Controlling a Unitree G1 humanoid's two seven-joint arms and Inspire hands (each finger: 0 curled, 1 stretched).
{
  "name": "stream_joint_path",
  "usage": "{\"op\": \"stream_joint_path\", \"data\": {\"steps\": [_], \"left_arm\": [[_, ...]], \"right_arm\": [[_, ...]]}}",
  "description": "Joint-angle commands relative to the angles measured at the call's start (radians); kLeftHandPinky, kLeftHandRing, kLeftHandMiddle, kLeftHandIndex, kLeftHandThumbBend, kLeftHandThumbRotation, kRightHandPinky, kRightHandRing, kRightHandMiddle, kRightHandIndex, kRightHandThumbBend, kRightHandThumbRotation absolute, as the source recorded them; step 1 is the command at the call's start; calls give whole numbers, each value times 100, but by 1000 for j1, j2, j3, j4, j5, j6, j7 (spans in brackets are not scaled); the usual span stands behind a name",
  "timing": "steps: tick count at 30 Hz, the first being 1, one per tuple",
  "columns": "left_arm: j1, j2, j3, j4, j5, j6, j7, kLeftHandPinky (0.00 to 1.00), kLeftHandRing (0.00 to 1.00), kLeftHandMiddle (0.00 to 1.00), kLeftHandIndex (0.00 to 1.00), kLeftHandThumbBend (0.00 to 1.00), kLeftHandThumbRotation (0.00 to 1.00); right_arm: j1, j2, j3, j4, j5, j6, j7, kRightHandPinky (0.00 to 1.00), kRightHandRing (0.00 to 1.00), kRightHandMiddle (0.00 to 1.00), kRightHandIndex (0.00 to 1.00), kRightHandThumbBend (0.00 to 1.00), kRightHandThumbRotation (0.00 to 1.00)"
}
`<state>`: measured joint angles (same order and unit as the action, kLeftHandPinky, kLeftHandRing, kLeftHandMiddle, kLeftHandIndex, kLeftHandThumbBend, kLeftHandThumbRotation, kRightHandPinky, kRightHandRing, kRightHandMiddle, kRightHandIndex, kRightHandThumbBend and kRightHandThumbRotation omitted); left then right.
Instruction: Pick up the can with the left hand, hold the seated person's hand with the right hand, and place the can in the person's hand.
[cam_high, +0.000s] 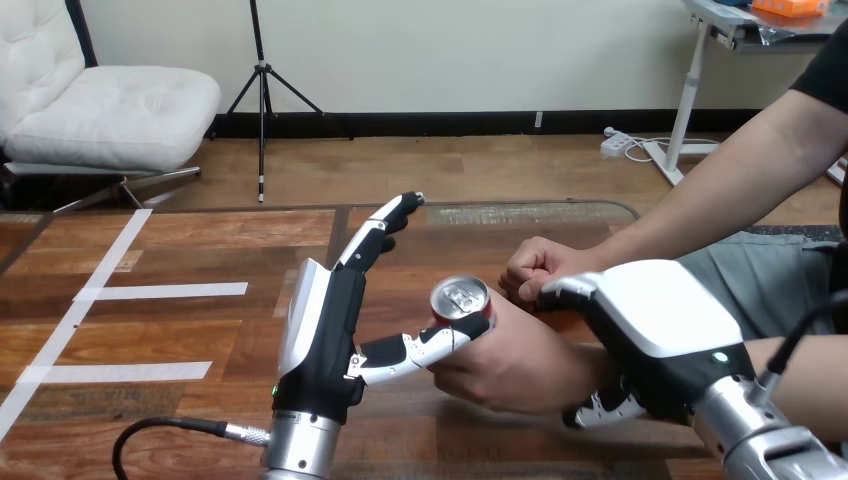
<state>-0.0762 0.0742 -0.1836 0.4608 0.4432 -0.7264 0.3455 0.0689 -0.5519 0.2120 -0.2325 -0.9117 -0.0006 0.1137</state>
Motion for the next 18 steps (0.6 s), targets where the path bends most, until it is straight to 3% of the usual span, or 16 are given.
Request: {"op": "stream_joint_path", "data": {"steps": [1,8,18], "left_arm": [[-13,4,11,-60,-13,-1,-4,82,86,88,86,79,28],[-1,4,17,-75,-44,-3,-26,82,86,88,87,79,29],[32,13,30,-139,-115,30,-97,81,84,86,86,79,29]], "right_arm": [[-2,43,-51,-60,15,9,-82,75,82,82,78,95,0],[30,83,-64,-72,29,4,-151,78,84,83,80,94,0],[83,148,-77,-104,64,4,-221,82,88,86,84,88,0]]}}
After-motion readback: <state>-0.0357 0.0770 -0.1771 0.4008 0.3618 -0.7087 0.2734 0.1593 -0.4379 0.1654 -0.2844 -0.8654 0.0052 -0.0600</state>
